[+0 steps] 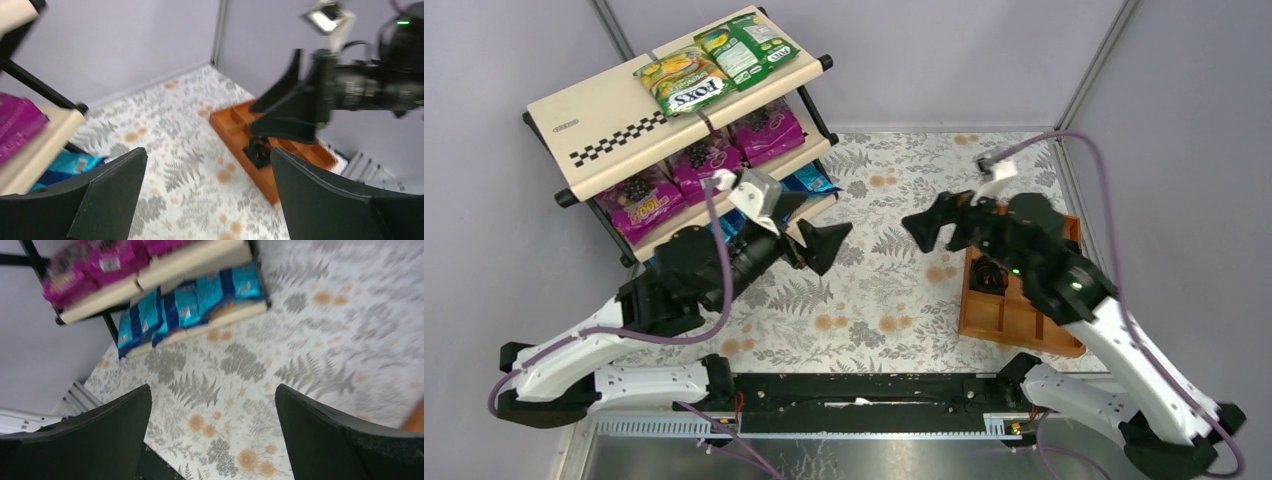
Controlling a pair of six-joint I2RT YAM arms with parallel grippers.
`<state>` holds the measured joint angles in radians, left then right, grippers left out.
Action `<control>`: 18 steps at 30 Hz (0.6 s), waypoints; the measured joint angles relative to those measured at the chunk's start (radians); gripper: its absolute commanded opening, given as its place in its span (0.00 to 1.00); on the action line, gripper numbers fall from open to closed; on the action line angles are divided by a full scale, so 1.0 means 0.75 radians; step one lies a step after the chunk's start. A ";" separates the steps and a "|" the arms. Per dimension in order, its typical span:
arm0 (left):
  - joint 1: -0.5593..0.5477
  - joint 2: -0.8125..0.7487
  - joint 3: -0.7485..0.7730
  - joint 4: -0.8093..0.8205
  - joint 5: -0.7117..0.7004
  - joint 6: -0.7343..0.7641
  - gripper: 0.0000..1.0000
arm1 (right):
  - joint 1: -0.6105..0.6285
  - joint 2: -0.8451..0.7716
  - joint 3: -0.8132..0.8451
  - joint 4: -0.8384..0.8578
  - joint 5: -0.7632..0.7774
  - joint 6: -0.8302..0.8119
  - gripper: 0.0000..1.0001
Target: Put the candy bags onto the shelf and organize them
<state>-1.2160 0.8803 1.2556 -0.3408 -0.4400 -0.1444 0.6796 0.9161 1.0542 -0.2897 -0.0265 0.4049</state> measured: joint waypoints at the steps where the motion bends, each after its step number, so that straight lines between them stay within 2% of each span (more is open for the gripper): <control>1: 0.000 -0.005 0.014 0.027 -0.016 0.028 0.99 | 0.000 -0.039 0.077 -0.090 0.032 -0.037 1.00; 9: 0.000 -0.020 0.142 0.123 -0.088 0.160 0.99 | 0.000 -0.150 0.678 -0.508 0.212 -0.253 1.00; 14: 0.000 -0.020 0.255 0.120 -0.088 0.174 0.99 | 0.000 -0.152 0.934 -0.592 0.243 -0.334 1.00; 18: 0.000 -0.027 0.339 0.116 -0.087 0.174 0.99 | 0.000 -0.152 1.016 -0.612 0.250 -0.358 1.00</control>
<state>-1.2160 0.8600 1.5101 -0.2539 -0.5053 -0.0139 0.6796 0.8021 1.8160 -0.7486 0.1608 0.1368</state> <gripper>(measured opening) 0.987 0.995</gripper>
